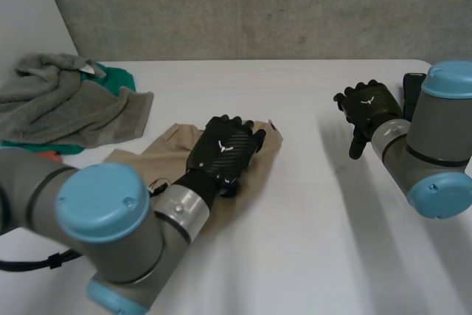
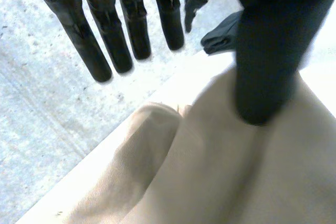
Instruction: Fold the laundry.
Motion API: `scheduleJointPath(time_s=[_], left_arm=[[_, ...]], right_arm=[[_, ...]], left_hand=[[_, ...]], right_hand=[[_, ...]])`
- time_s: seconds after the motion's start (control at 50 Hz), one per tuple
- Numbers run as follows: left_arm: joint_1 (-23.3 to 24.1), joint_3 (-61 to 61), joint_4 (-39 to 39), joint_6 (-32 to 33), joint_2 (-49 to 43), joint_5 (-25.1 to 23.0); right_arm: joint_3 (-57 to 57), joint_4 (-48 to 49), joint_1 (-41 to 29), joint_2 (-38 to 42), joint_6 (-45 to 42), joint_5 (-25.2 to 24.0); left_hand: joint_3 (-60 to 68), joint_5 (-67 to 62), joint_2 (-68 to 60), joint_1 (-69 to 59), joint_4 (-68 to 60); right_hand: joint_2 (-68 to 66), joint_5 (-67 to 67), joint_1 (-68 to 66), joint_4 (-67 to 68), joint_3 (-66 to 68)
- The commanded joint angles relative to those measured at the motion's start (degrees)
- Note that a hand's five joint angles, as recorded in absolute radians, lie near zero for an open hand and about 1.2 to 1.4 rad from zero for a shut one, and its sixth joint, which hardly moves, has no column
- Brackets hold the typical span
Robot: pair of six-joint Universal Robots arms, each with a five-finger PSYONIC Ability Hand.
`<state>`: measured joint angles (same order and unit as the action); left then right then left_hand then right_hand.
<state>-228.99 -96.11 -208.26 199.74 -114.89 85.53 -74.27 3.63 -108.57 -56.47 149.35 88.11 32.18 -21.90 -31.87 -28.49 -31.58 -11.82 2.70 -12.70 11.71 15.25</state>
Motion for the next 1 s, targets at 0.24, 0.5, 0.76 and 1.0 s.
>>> scheduleJointPath(time_s=[0.24,0.5,0.76,1.0], left_arm=[[-8.4,-3.6,21.8,-1.6,18.7,10.6],[-15.8,-4.7,30.5,-1.0,13.9,11.3],[-16.5,4.4,16.0,9.7,1.0,6.8],[-14.7,17.3,-6.0,5.8,10.7,8.3]], right_arm=[[4.8,-4.8,-7.6,-0.4,-5.9,-13.0],[22.7,-7.2,-12.5,16.4,-20.4,-18.9],[29.3,-0.7,-12.8,21.4,-20.1,-14.2],[16.8,18.9,-7.6,1.2,-4.0,-2.8]], left_hand=[[-22.0,21.7,21.7,18.3,21.4],[-21.8,21.5,21.5,18.1,21.2],[47.8,-48.1,-48.1,-51.5,-48.4],[47.8,-48.1,-48.1,-51.5,-48.4]], right_hand=[[1.8,-2.7,2.7,-1.7,-5.2],[1.8,-2.7,2.7,-1.7,-5.2],[-68.2,67.3,-67.3,68.3,64.8],[-68.2,67.3,-67.3,68.3,64.8]])
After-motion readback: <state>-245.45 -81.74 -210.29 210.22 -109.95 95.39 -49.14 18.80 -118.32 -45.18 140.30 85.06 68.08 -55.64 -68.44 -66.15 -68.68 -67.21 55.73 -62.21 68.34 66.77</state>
